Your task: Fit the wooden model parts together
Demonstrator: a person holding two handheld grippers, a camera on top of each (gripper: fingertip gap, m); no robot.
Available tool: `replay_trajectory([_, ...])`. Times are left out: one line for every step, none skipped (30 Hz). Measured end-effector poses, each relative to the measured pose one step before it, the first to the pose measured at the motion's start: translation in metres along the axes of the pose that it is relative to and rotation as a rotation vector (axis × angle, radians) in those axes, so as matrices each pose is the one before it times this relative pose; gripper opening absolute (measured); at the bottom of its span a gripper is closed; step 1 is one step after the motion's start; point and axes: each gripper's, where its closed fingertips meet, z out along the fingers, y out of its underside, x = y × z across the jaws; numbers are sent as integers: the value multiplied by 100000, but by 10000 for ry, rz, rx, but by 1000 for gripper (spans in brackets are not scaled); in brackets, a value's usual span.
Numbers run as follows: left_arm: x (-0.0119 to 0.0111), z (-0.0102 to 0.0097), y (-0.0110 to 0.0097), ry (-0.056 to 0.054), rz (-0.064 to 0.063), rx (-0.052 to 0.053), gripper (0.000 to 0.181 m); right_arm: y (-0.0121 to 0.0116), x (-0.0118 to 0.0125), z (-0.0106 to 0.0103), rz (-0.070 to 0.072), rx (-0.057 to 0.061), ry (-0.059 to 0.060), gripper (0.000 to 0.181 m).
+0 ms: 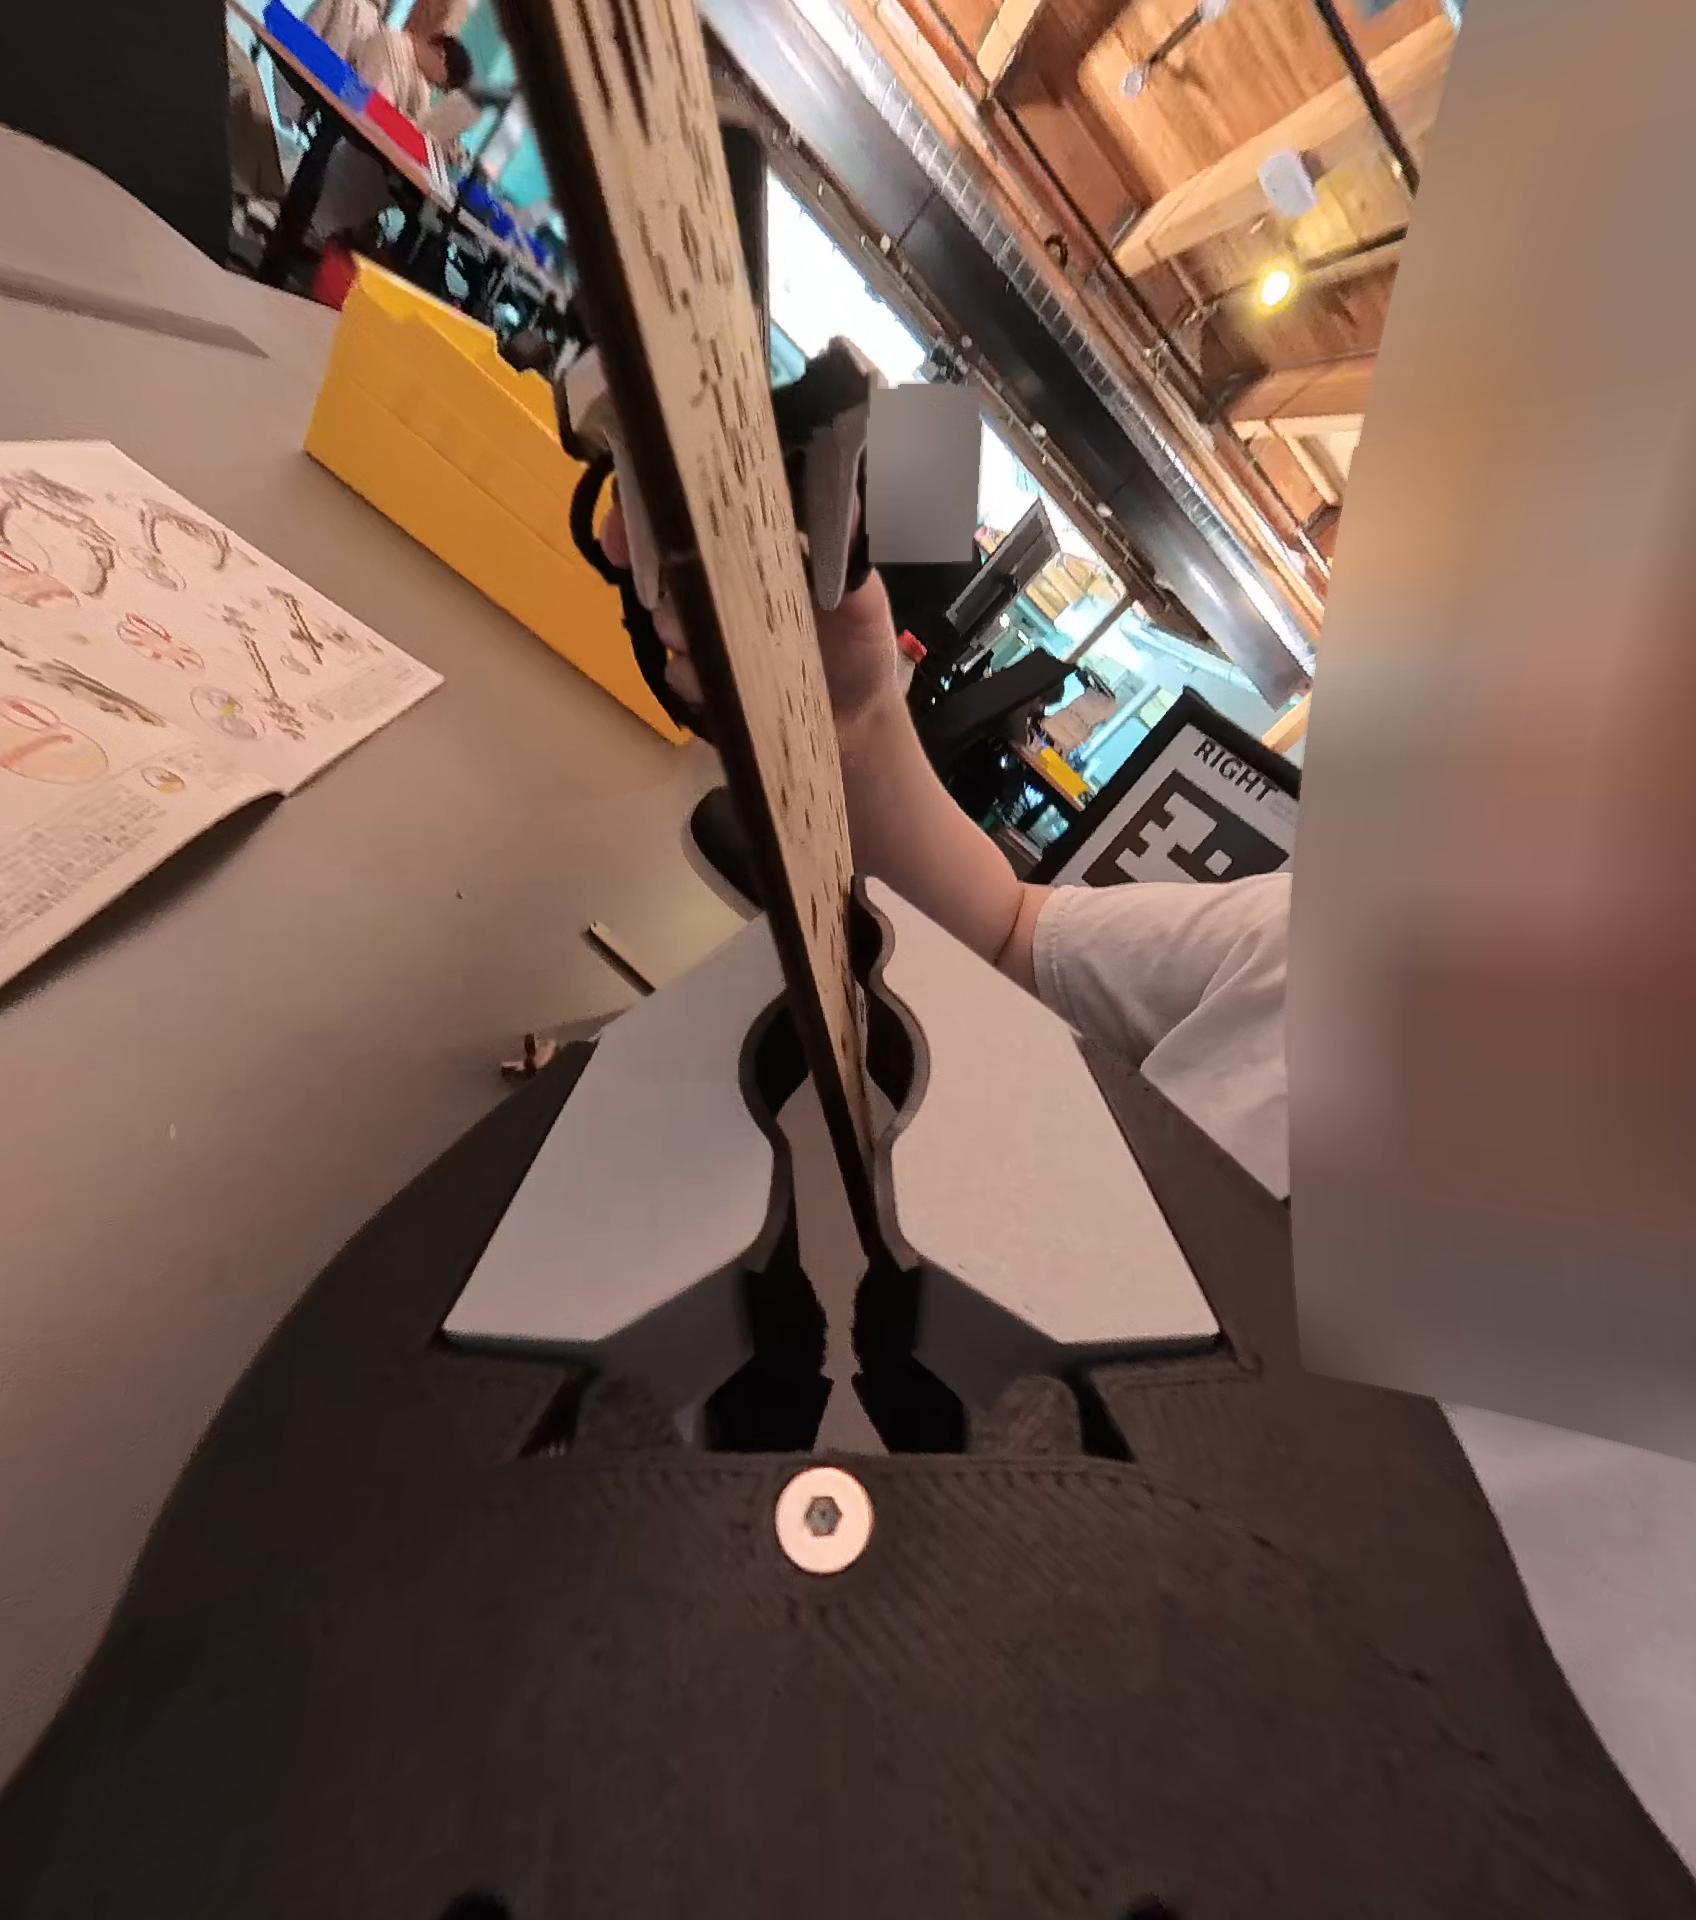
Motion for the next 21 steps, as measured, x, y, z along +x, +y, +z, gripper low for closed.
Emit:
replay_trajectory([41, -334, -460, -8, 44, 223, 1, -666, 54, -410, -374, 298, 148, 48])
replay_trajectory([15, -389, -521, -69, 105, 222, 1, -814, -21, -465, -421, 365, 144, 49])
replay_trajectory([1, -453, -606, -120, 184, 233, 1, -872, -110, -492, -502, 388, 130, 52])
replay_trajectory([38, -526, -701, -144, 242, 264, 1, -952, -283, -499, -646, 400, 54, 53])
replay_trajectory([52, -586, -821, -150, 283, 303, 1, -1074, -505, -484, -726, 443, -48, 56])
replay_trajectory([65, -632, -922, -158, 333, 353, 1, -1066, -640, -475, -731, 409, -112, 61])
replay_trajectory([71, -646, -960, -167, 370, 377, 1, -915, -579, -448, -646, 295, -86, 63])
replay_trajectory([75, -601, -942, -155, 372, 361, 1, -903, -632, -405, -528, 326, -153, 67])
replay_trajectory([92, -539, -860, -120, 345, 331, 1, -804, -707, -411, -437, 342, -246, 71])
replay_trajectory([95, -429, -728, -90, 275, 262, 1, -739, -502, -349, -288, 347, -171, 70])
replay_trajectory([109, -327, -542, -55, 195, 180, 0, -487, -454, -235, -110, 182, -213, 68])
replay_trajectory([141, -220, -422, -22, 157, 134, 0, -93, -254, -114, 73, -81, -188, 62])
replay_trajectory([159, -122, -267, 0, 129, 78, 0, 181, 8, -74, 109, -231, -41, 54])
replay_trajectory([129, -33, -132, 0, 101, 22, 1, 273, 94, -70, -33, -224, 28, 47])
replay_trajectory([108, 38, -17, -4, 108, 3, 1, 313, 225, -53, -151, -204, 149, 38])
replay_trajectory([86, 79, 78, 3, 102, -16, 1, 298, 266, -50, -176, -175, 179, 33])
replay_trajectory([43, 119, 162, -3, 57, -53, 1, 142, 23, -9, -159, -47, 26, 29])
replay_trajectory([13, 141, 232, 2, 26, -75, 1, 72, -30, -12, -83, -2, -26, 24])
replay_trajectory([39, 145, 248, 35, 8, -80, 1, 103, -14, -27, -21, -30, -34, 19])
replay_trajectory([24, 146, 213, 22, 3, -67, 1, 133, -45, -44, 14, -50, -75, 13])
replay_trajectory([-42, 101, 165, -34, 29, -44, 1, 198, -53, -83, 71, -98, -98, 3])
